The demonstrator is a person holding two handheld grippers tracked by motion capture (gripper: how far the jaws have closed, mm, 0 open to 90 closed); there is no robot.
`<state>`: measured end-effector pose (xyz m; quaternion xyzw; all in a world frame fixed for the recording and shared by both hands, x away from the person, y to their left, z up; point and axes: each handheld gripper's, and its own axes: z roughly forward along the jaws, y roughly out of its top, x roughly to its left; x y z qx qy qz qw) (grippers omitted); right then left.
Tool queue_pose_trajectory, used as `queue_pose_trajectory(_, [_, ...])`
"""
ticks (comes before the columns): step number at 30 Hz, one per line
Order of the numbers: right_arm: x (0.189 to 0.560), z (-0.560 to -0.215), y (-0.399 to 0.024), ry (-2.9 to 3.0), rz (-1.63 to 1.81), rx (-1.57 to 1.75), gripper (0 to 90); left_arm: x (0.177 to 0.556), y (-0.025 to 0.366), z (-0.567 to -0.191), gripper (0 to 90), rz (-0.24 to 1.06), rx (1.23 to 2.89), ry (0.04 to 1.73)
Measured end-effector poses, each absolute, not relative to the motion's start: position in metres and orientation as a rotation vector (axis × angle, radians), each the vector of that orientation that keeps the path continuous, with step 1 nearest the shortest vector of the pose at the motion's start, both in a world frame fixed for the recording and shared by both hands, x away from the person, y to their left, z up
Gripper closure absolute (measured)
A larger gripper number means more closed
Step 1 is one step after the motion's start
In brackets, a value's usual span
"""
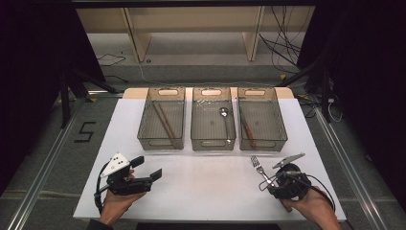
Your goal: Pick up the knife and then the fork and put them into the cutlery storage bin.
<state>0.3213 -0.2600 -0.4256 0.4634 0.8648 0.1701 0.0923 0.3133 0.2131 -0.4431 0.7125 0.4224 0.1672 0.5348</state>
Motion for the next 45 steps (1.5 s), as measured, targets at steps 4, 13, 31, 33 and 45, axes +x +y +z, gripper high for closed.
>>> queue_pose_trajectory(4, [0.333, -0.425, -0.260, 2.568, 0.436, 1.423, 37.2, 0.313, 0.213, -0.443, 11.5, 0.398, 1.696, 1.008])
queue_pose_trajectory(13, [0.349, -0.443, -0.259, 2.605, 0.367, 1.476, 32.6, 0.313, 0.213, -0.443, 11.5, 0.396, 1.696, 1.009])
queue_pose_trajectory(31, [0.351, -0.451, -0.256, 2.650, 0.299, 1.472, 60.5, 0.313, 0.213, -0.443, 11.5, 0.398, 1.701, 1.006])
queue_pose_trajectory(33, [0.351, -0.450, -0.256, 2.653, 0.290, 1.466, 64.2, 0.313, 0.213, -0.443, 11.5, 0.399, 1.701, 1.005])
queue_pose_trajectory(45, [0.353, -0.453, -0.249, 2.665, 0.217, 1.438, 74.3, 0.313, 0.213, -0.443, 11.5, 0.399, 1.701, 1.006])
